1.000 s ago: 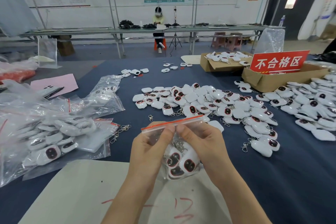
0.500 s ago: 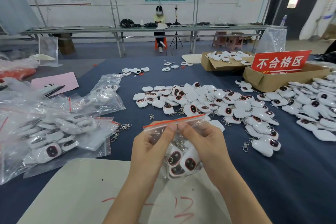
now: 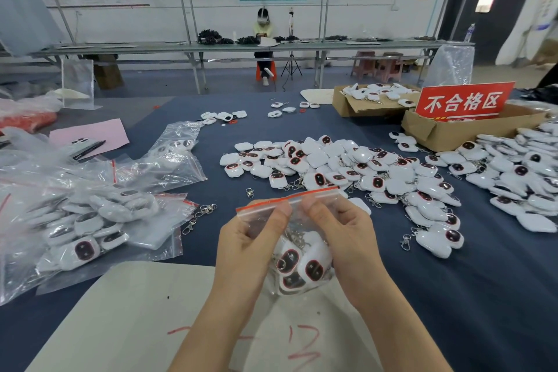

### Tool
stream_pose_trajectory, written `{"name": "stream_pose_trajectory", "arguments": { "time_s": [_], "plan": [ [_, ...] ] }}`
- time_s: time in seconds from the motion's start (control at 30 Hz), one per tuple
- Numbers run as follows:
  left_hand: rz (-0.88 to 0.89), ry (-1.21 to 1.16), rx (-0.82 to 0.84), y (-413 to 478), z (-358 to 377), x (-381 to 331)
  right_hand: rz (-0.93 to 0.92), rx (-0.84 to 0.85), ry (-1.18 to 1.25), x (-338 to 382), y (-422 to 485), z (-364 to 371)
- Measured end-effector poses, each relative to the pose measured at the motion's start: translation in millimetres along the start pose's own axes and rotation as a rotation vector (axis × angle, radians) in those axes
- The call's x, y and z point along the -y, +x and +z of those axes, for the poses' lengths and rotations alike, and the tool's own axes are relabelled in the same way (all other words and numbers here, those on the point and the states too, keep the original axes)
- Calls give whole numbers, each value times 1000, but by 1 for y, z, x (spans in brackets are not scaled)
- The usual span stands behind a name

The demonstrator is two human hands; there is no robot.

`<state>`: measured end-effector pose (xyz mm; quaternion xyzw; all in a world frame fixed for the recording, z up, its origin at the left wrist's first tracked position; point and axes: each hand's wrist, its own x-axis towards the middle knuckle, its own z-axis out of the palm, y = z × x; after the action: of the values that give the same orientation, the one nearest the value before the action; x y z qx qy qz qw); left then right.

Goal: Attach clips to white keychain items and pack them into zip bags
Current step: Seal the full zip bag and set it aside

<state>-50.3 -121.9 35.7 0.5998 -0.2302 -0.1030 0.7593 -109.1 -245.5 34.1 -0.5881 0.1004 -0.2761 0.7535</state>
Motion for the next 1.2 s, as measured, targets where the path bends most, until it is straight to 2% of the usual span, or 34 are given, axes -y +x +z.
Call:
{"name": "stream_pose_trajectory", "arguments": {
  "time_s": [0.2,0.33,0.7,0.87,1.2],
  "plan": [
    [-1,-2,-6,0,1,-1,-6,-3,-53,-1,1,0],
    [-9,-17,-25,1,1,-1,-3,-20,59,-3,2,-1],
    [-11,-32,-35,2,1,0,9,-46,89,-6,4,0],
    [5,-22,-50,2,0,1,23,-109,127,-6,6,-1],
    [20,-12,-48,2,-1,3,-14,-146,53,-4,6,-2]
  ]
}}
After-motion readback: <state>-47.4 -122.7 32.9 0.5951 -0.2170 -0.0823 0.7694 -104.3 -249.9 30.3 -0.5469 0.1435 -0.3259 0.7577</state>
